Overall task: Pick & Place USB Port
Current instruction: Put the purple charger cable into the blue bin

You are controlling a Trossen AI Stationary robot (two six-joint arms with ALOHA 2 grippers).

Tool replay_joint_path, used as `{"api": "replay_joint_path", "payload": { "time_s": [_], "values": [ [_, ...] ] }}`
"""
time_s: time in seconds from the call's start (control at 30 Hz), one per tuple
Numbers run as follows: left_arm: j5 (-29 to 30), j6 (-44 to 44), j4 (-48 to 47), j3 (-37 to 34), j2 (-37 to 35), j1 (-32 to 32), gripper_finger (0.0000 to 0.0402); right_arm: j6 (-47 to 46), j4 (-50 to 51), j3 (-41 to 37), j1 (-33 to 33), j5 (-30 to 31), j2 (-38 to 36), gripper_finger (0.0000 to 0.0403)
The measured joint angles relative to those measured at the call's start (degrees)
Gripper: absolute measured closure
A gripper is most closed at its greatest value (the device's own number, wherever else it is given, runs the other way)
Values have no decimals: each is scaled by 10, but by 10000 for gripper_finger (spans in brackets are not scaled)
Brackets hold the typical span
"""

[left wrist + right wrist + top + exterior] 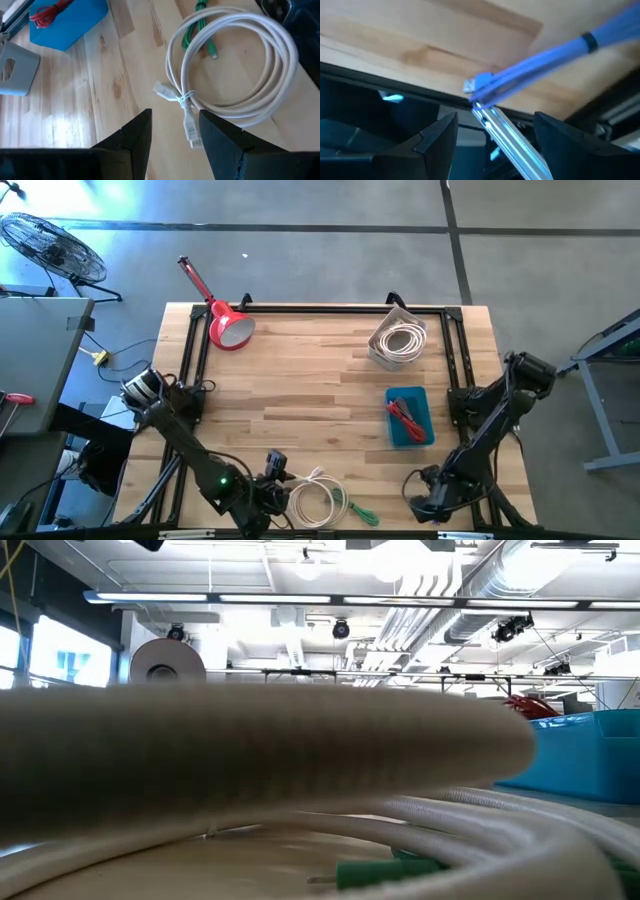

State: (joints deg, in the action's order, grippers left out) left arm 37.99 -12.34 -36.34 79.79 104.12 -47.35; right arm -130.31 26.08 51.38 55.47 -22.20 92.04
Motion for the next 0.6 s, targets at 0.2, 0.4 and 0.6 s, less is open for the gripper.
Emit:
{"api": "replay_joint_path", "payload": {
  "time_s": [0.2, 0.4, 0.6],
  "values": [
    [3, 0, 0, 0, 0, 0, 244, -8, 79, 31, 2, -32, 3, 151],
    [3, 0, 0, 0, 0, 0, 244, -10, 123, 34, 2, 7, 6, 151],
    [5, 0, 0, 0, 0, -3, 244, -4, 118, 34, 3, 20, 46, 151]
  ]
}}
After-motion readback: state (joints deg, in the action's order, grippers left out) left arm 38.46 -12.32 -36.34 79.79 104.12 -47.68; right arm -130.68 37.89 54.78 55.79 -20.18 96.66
